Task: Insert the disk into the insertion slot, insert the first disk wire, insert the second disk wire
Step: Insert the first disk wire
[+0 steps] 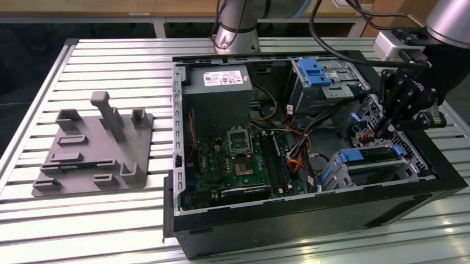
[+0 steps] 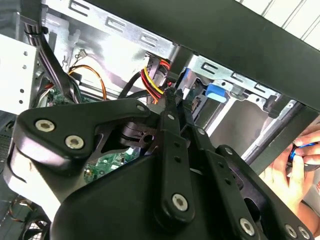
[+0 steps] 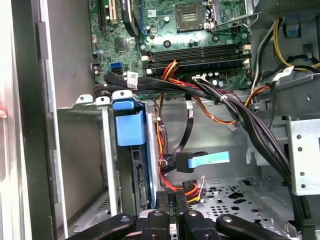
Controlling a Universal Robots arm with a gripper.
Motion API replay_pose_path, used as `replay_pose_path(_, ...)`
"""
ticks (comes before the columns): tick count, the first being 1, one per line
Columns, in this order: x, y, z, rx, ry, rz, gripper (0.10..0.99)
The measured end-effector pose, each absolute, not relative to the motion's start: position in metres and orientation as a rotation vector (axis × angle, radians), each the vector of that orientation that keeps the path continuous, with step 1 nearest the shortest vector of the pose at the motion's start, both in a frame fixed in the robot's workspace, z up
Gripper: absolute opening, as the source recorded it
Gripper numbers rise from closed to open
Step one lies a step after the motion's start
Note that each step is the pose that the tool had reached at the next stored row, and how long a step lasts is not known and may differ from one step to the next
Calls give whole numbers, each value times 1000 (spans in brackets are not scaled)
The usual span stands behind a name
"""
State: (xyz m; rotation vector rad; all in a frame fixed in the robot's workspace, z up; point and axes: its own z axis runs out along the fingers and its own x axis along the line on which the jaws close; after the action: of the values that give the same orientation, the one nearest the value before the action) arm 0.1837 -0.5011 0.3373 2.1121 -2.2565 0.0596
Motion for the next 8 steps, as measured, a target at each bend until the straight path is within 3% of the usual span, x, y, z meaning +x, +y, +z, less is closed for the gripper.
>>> replay_pose_path(8, 184, -508, 340, 2116, -2259, 51, 173)
